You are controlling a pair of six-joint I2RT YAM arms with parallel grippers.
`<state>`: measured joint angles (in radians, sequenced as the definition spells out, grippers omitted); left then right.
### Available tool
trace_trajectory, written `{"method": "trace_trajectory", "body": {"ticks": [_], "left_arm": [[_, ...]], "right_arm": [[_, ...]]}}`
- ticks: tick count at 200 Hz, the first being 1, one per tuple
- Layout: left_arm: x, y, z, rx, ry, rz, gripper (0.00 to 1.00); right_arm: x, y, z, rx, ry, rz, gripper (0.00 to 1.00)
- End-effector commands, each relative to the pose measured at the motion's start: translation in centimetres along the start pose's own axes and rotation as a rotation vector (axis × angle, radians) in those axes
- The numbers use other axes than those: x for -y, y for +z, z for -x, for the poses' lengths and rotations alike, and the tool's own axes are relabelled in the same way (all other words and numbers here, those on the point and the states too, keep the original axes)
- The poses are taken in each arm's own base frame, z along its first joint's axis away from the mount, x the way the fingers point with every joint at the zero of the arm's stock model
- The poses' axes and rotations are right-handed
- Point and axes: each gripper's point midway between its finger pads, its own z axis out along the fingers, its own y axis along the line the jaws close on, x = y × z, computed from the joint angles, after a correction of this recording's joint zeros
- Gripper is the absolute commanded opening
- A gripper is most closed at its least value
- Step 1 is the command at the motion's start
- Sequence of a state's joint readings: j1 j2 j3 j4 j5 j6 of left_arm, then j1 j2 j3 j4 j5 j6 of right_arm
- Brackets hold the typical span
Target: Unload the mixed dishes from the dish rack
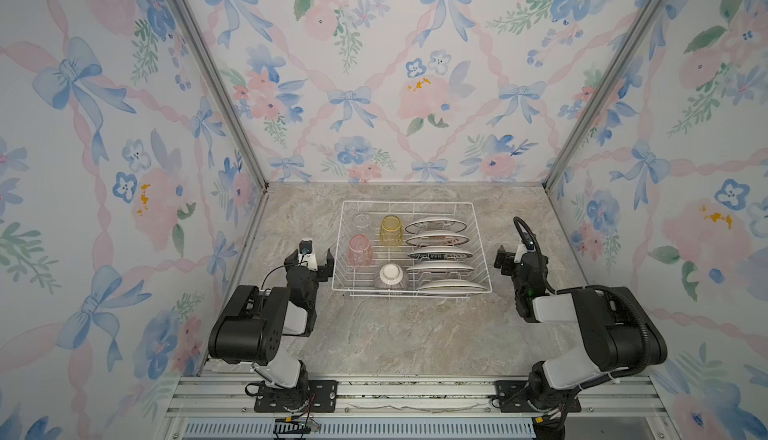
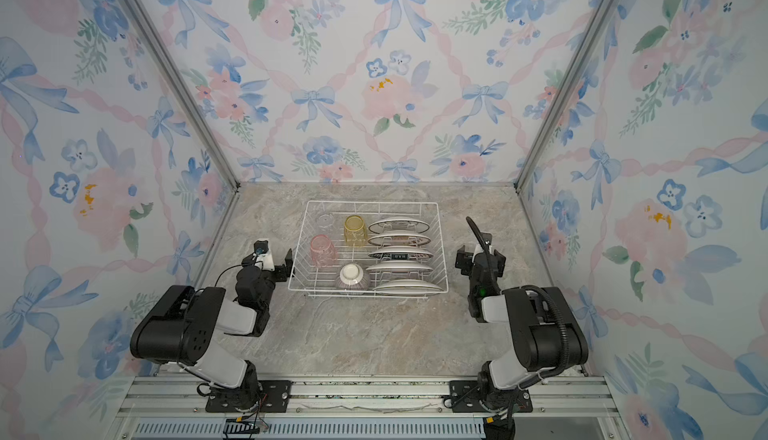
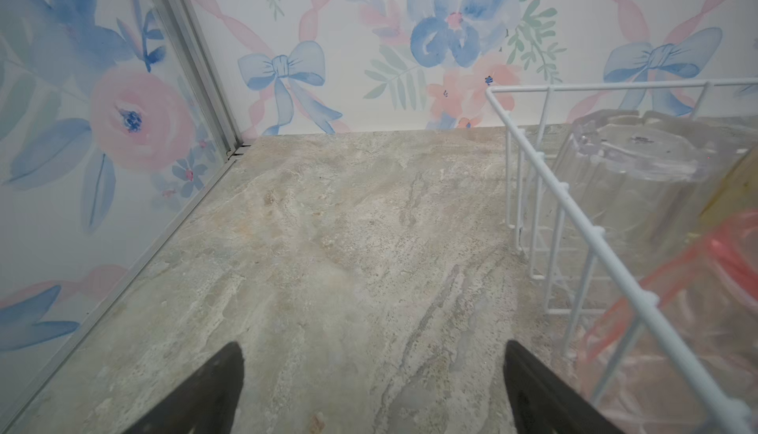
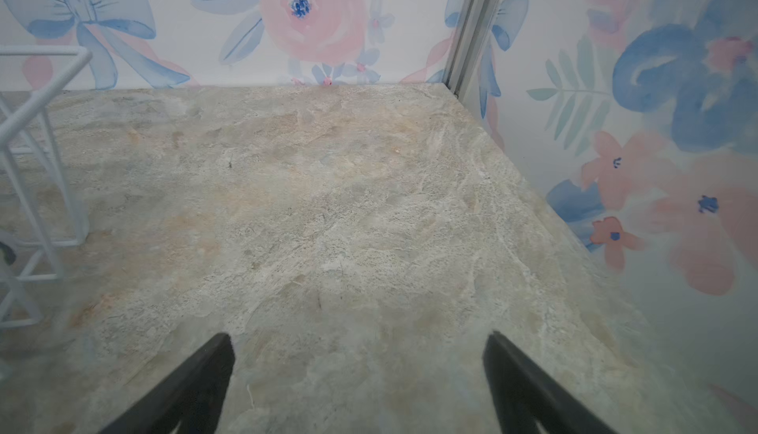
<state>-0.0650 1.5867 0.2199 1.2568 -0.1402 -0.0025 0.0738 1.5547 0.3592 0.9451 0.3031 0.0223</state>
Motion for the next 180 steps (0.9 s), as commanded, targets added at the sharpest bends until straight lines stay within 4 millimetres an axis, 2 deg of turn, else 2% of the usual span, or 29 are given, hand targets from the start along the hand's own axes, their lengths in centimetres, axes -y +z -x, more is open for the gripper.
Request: {"method": "trace_trajectory", "body": {"ticks": [1, 141, 160, 180], "left_arm": [[0.18, 0.12, 0.62, 0.014, 0.01, -0.011, 0.98], [0.23, 0.24, 0.5, 0.007, 0.006, -0.024, 0.98], [0.23, 0.29, 0.6, 0.009, 0.003, -0.031, 0.9], [0.67, 0.55, 0.67, -0.005, 0.007, -0.068, 0.71]], "right_arm": [[-0.23, 0.08, 0.82, 0.021, 0.013, 0.003, 0.97], [-0.21, 0.08, 0.82, 0.021, 0.013, 0.002, 0.97], [-0.25, 0.08, 0.82, 0.021, 0.013, 0.004, 1.0], [-0.19, 0.06, 0.82, 0.022, 0.017, 0.007, 0.86]]}}
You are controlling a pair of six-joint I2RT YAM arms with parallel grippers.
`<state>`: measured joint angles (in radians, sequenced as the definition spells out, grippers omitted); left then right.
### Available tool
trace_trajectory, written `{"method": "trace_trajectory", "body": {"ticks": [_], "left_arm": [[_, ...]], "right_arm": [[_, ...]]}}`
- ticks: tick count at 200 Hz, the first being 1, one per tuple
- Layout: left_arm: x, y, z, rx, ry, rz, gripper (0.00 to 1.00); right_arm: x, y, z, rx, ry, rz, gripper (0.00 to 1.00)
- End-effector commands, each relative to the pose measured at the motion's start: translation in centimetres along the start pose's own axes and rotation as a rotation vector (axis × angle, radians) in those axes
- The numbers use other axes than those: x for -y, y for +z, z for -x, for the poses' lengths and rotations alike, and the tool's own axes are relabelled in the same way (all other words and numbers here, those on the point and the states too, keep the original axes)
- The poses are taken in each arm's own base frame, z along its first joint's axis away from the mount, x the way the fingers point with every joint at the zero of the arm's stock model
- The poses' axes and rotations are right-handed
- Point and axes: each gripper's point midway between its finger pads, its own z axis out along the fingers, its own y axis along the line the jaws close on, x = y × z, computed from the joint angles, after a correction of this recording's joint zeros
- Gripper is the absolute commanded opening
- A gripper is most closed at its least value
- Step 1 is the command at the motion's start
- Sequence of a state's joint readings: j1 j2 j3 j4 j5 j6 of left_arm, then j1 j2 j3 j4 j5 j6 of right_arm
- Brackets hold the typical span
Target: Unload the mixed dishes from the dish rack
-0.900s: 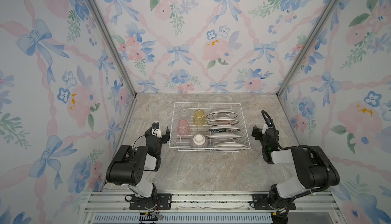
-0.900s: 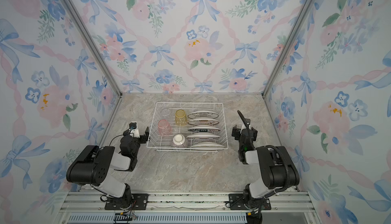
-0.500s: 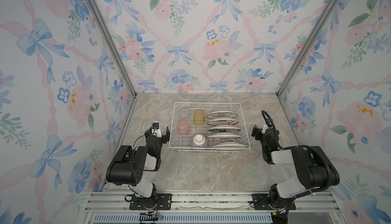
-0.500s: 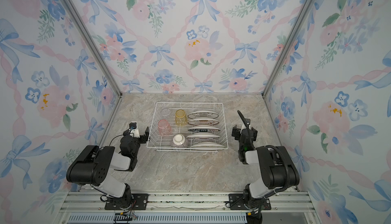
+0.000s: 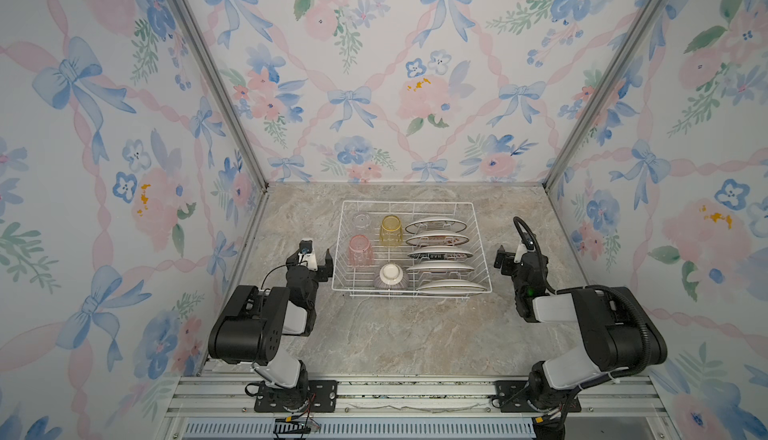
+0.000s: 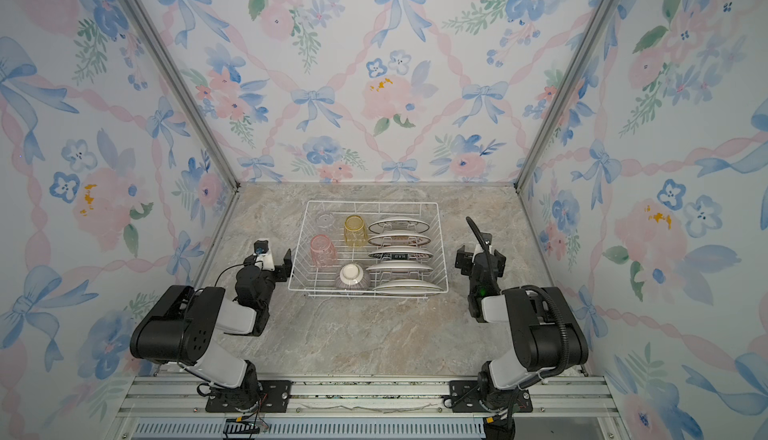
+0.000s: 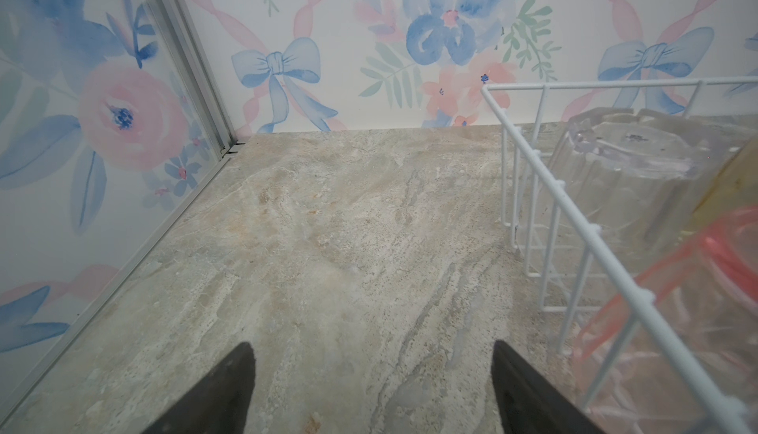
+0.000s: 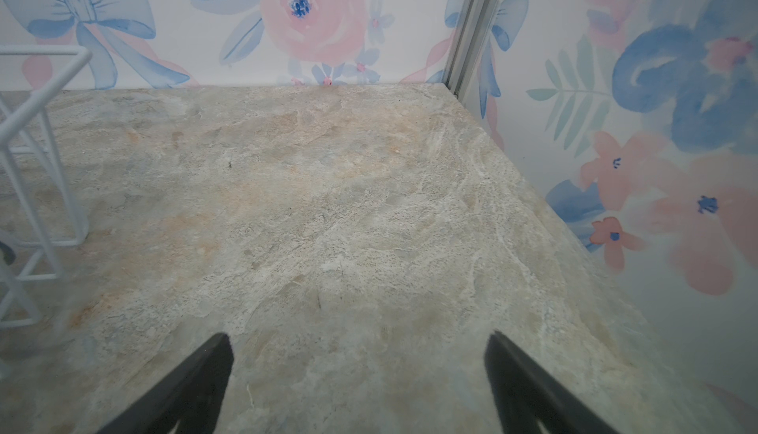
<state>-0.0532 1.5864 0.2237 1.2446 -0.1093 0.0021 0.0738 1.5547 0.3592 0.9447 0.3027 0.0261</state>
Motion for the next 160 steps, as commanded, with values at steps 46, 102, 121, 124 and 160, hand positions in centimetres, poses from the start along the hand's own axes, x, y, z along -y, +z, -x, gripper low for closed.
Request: {"method": "trace_trajectory", "body": {"ticks": [46, 102, 121, 124, 160], "left_arm": [[0.0, 0.0, 5.1, 0.009, 0.006, -0.003, 0.47], [6.1, -3.1, 15.8, 0.136, 0.175, -0.05, 0.41], [10.2, -3.7, 18.5, 0.175, 0.291, -0.106, 0.44], [11.0, -3.8, 18.8, 0.18, 0.308, -0.122, 0.44], [18.8, -2.6, 21.5, 0.19, 0.449, -0.31, 0.29]], "right_arm": [[0.6, 0.0, 2.0, -0.008, 0.047, 0.01, 0.63], [1.4, -2.6, 8.1, -0.042, 0.149, 0.1, 0.56], [-0.6, -4.1, 11.1, -0.061, 0.148, 0.206, 0.54], [-0.8, -4.3, 11.4, -0.065, 0.145, 0.216, 0.53], [-5.2, -7.3, 14.7, -0.099, 0.082, 0.366, 0.51]]}}
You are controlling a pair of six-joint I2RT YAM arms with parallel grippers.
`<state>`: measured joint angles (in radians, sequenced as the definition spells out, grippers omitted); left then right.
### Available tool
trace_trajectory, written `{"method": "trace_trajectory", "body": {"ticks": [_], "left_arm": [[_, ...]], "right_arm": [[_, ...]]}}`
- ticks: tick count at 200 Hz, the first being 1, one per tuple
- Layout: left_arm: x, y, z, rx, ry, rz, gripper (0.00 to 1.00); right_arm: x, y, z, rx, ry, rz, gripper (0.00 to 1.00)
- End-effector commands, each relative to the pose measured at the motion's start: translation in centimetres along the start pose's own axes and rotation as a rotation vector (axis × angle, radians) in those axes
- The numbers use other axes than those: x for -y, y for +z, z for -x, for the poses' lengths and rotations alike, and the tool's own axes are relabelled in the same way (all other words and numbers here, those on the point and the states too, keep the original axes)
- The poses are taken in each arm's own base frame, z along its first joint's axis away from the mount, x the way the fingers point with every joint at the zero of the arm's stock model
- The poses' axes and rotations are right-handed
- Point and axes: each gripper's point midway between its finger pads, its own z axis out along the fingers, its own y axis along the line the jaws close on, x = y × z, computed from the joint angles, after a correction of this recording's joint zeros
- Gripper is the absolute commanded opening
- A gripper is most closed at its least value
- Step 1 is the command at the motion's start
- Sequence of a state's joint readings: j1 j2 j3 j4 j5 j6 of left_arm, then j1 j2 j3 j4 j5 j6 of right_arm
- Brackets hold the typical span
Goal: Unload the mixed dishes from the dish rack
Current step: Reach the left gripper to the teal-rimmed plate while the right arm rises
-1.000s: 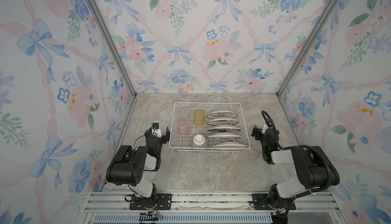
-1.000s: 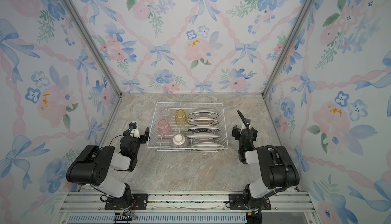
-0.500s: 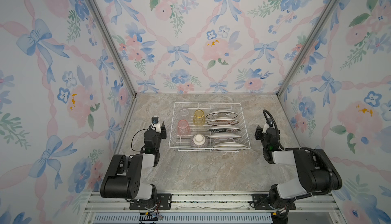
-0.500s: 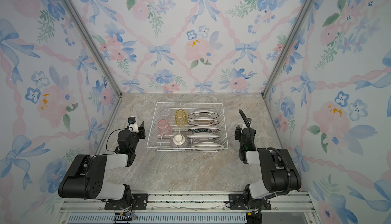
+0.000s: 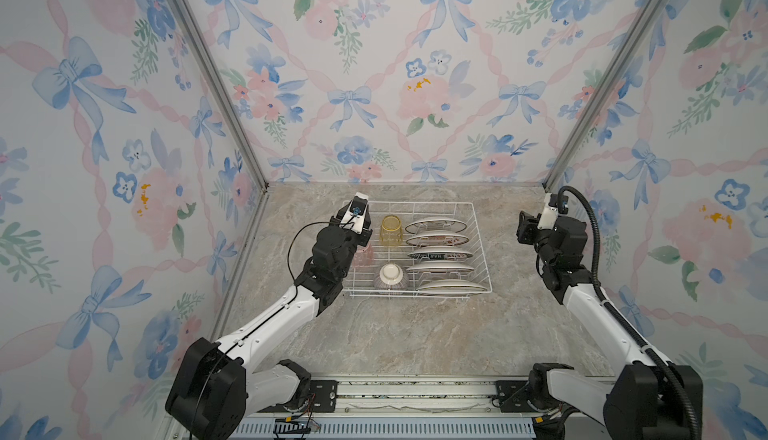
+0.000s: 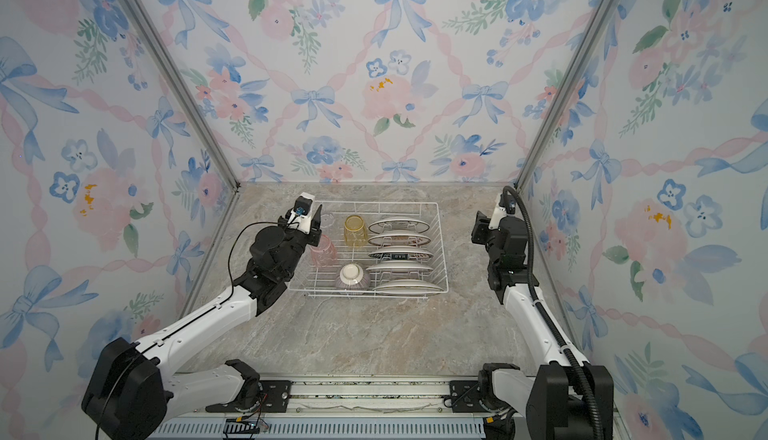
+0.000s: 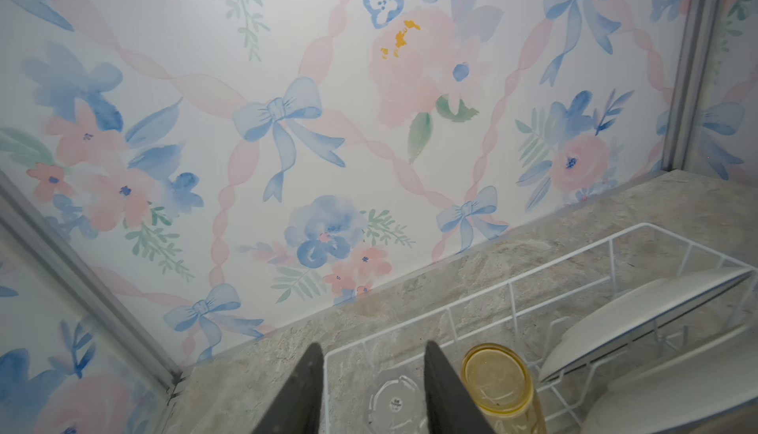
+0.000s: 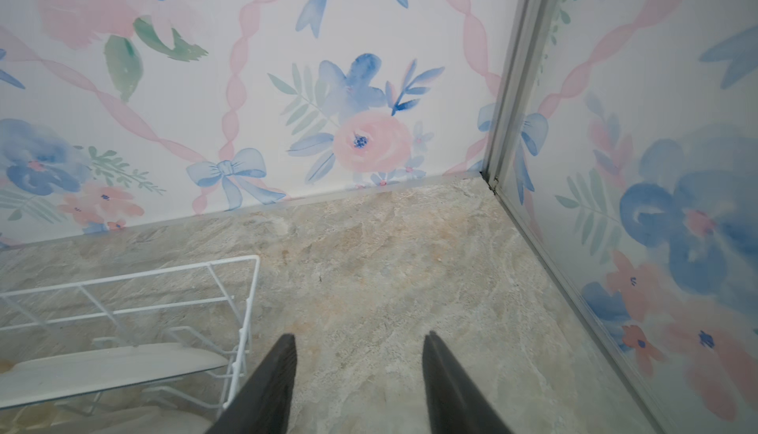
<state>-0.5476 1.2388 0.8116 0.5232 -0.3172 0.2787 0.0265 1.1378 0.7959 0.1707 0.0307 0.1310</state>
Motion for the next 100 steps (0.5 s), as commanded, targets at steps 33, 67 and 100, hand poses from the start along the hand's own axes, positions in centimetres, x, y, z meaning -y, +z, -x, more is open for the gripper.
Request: {"method": "trace_trajectory", "body": {"ticks": [33, 67, 100], "left_arm": [[8.7, 4.5, -0.1, -0.096, 0.226, -0.351, 0.33], [12.2, 5.1, -0.3, -0.142, 0.28, -0.556, 0.38], [14.5, 4.9, -0.8, -0.192, 0.308, -0.699, 0.38]], "right_arm": [[-6.4, -2.7, -0.6, -0.155, -0.03, 0.22, 0.52], [-7.5, -3.8, 0.8, -0.134, -0.017, 0.28, 0.53], [-8.2, -4.2, 1.4, -0.125, -0.009, 0.32, 0.53]]}}
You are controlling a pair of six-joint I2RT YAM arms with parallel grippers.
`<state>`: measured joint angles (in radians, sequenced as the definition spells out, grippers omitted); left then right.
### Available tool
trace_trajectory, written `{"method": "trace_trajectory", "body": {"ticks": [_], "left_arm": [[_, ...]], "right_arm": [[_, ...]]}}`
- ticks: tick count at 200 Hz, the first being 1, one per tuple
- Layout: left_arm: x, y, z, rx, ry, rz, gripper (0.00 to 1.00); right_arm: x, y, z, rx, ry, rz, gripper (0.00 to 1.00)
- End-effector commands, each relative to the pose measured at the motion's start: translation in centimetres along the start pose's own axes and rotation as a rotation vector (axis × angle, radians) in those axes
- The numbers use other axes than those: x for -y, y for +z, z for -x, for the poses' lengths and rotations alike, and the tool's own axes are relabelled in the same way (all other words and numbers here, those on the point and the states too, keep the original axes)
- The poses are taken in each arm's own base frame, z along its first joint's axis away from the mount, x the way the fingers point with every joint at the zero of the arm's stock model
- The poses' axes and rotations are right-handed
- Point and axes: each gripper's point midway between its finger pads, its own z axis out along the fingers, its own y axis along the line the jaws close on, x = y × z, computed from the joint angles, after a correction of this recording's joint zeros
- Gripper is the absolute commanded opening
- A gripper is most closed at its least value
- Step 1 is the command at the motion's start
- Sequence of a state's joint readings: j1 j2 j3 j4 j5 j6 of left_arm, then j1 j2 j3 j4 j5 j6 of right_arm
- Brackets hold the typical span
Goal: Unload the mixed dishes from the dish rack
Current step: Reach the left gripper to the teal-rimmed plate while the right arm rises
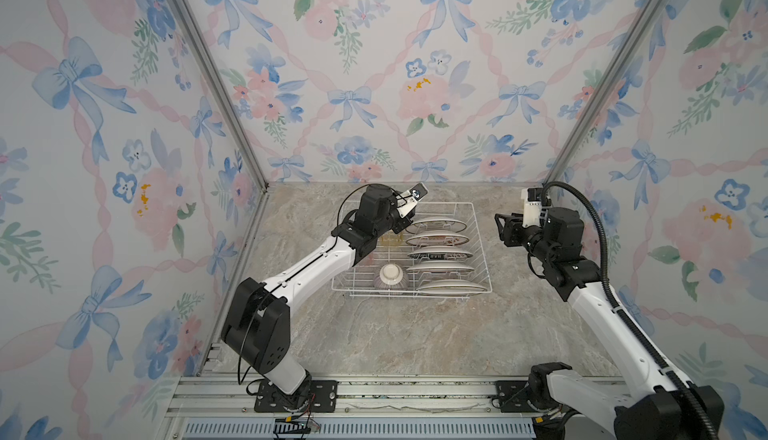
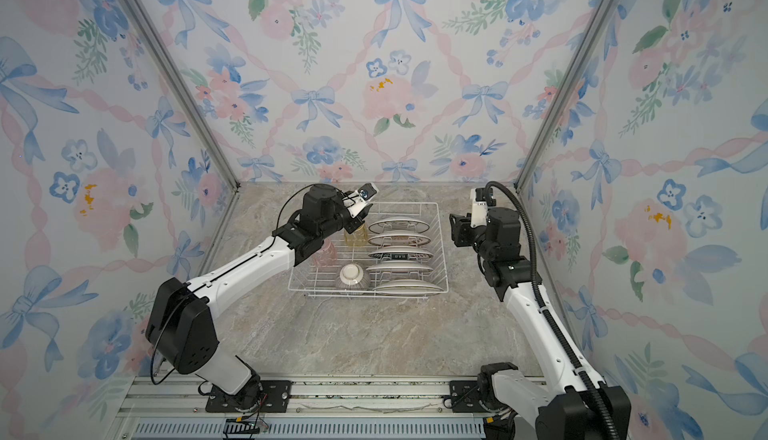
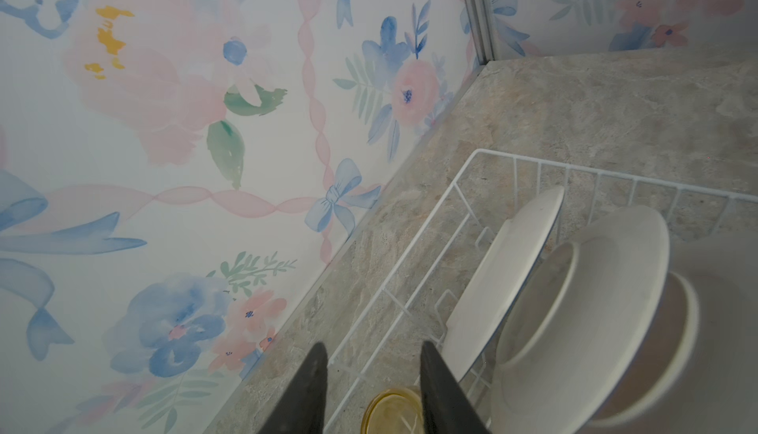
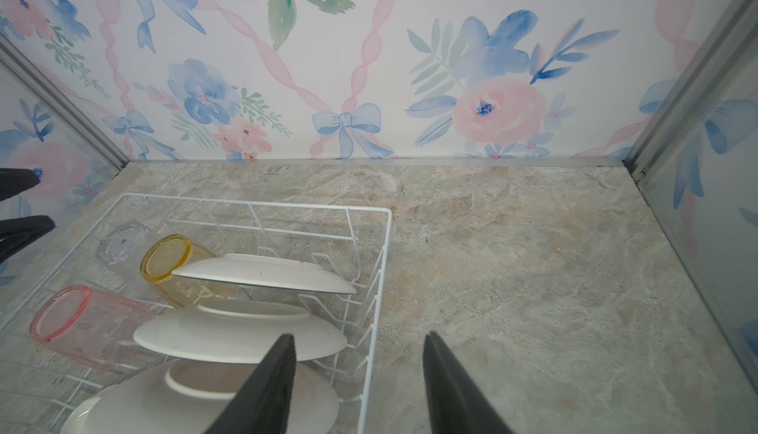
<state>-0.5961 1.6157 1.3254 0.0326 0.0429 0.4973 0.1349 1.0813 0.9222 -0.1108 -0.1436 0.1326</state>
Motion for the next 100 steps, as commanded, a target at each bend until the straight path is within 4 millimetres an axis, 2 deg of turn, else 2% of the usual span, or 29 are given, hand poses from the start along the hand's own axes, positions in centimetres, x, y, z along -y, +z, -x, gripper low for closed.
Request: {"method": "trace_trajectory", "body": {"ticks": [1, 21, 52, 74, 100], "left_arm": [[3.2, 0.2, -0.1, -0.033, 0.056, -0.187, 0.38], [5.0, 0.7, -0.2, -0.077, 0.109, -0.249, 0.38], [7.8, 2.5, -1.3, -0.166, 0.209, -0.269, 0.36], [8.7, 3.6, -2.2, -0.21, 0.246, -0.268, 0.34], [8.6, 4.1, -2.7, -0.234, 0.265, -0.25, 0.33]], "right_arm": [[-1.4, -0.9, 1.3, 0.015, 0.01, 0.058, 0.52], [-1.6, -0.7, 1.2, 0.018, 0.018, 0.07, 0.52], [-1.8, -0.4, 1.2, 0.026, 0.03, 0.087, 0.52], [-2.0, -0.4, 1.3, 0.028, 0.038, 0.097, 0.52], [-2.2, -0.6, 1.4, 0.042, 0.043, 0.11, 0.52]]}}
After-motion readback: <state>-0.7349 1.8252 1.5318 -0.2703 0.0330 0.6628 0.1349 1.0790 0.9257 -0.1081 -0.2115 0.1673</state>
